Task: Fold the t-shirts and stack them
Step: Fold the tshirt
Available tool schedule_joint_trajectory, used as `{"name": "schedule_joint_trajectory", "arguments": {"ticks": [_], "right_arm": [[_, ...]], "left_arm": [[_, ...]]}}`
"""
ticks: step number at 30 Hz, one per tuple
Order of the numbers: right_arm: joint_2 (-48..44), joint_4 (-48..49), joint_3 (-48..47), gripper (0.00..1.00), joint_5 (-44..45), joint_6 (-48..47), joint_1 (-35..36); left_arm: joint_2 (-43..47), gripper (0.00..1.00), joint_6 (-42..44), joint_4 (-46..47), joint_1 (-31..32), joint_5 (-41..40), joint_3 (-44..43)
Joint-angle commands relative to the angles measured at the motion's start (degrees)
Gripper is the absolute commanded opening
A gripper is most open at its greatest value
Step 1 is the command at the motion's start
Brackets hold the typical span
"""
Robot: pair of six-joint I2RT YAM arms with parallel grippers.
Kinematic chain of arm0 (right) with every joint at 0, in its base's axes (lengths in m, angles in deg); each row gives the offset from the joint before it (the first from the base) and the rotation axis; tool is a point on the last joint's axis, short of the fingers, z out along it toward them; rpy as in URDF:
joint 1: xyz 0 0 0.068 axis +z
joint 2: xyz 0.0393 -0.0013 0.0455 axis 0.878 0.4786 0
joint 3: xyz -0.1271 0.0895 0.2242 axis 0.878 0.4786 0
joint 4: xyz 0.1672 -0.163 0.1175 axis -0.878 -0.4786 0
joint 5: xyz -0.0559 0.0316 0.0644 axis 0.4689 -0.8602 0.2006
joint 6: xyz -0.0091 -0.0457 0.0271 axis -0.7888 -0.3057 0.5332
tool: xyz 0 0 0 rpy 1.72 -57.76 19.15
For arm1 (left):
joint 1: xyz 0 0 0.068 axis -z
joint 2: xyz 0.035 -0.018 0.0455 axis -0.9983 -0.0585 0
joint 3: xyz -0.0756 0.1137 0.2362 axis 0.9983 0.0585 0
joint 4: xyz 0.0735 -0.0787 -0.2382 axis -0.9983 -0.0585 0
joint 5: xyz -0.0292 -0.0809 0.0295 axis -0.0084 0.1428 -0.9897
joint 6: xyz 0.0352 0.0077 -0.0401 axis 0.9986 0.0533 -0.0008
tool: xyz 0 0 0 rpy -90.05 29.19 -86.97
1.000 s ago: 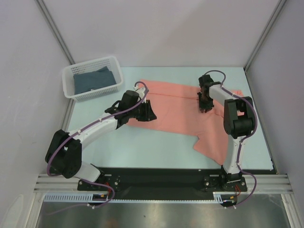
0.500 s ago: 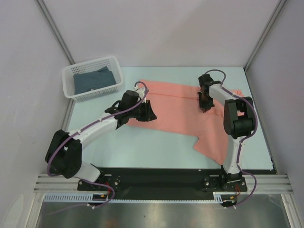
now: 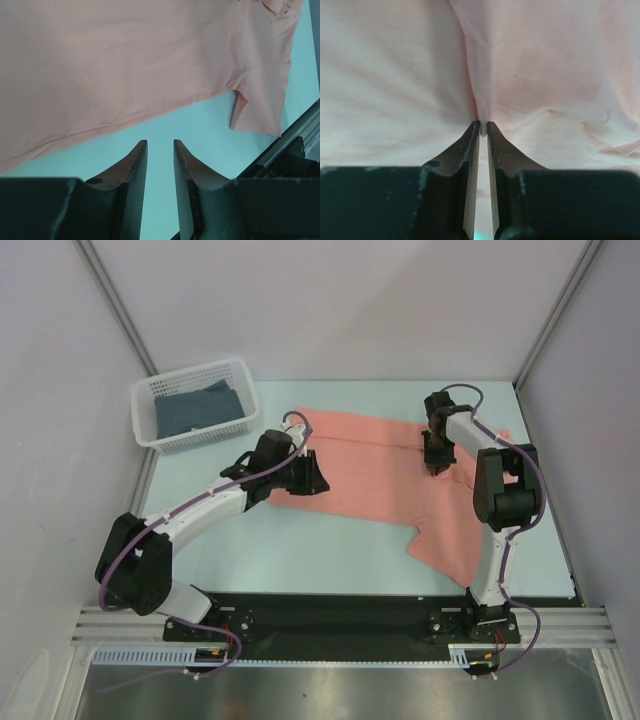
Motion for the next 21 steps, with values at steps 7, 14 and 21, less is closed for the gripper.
{"name": "schedule_joint_trajectory", "arguments": {"ticks": [7,14,21], "right_arm": [[-0.27,-0.85,-1.96,0.11,-1.29,0.38,-2.1],[-1.06,-2.6,-2.66,0.0,-5.41,0.73,-1.84],[-0.88,-5.51,-2.57,0.0,-9.11,2.75,-2.36]], "left_arm": [[-0.5,0.33,-0.16,1.84,-0.63,1.7,-0.26],[-0.76,0.33,-0.07,1.49,-0.72,1.7,-0.44],[-2.25,0.33,-0.78,2.72,-0.72,2.14,-0.53]]}}
